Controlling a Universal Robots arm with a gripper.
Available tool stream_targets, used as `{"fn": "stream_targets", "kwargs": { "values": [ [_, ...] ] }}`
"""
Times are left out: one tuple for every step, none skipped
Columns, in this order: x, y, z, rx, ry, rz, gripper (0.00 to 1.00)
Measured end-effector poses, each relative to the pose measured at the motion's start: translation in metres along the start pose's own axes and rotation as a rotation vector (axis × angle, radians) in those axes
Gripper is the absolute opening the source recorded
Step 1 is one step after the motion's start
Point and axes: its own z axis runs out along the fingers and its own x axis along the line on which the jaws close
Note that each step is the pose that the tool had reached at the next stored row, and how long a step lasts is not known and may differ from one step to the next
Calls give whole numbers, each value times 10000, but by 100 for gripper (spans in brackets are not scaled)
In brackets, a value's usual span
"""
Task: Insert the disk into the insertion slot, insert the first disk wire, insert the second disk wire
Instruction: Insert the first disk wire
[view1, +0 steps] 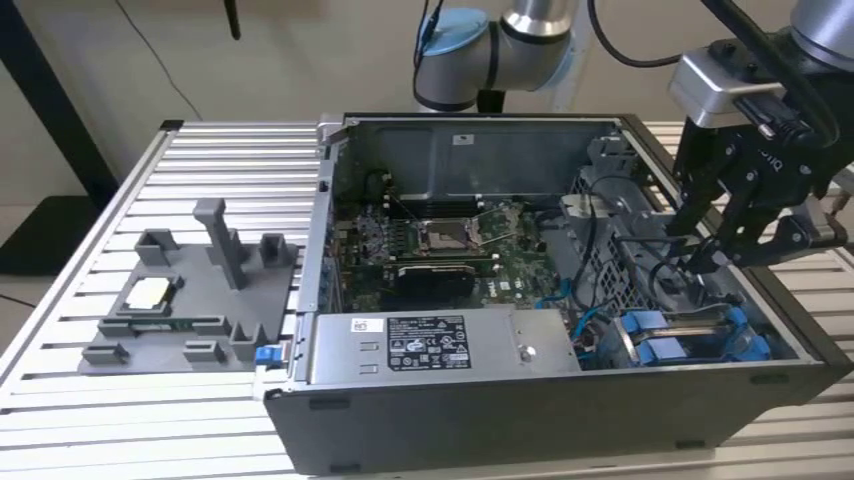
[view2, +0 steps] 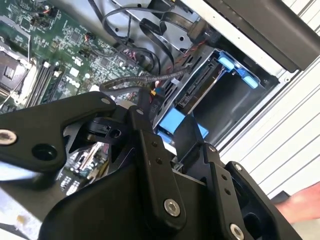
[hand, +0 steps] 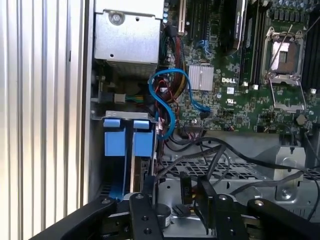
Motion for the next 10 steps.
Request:
{"fn": "stream_targets", "kwargs": {
  "values": [
    [0, 0, 4, 2, -27, 1, 47],
    [0, 0, 5, 2, -38, 1, 47],
    [0, 0, 5, 2, -39, 1, 47],
    [0, 0, 5, 2, -39, 1, 47],
    [0, 0, 5, 2, -38, 1, 47],
    [0, 0, 5, 2, -38, 1, 47],
    [0, 0, 6, 4, -43, 1, 47],
    [1, 0, 7, 13, -57, 0, 47],
    [1, 0, 9, 21, -84, 0, 47],
    [1, 3, 9, 28, -105, 0, 47]
  ]
}}
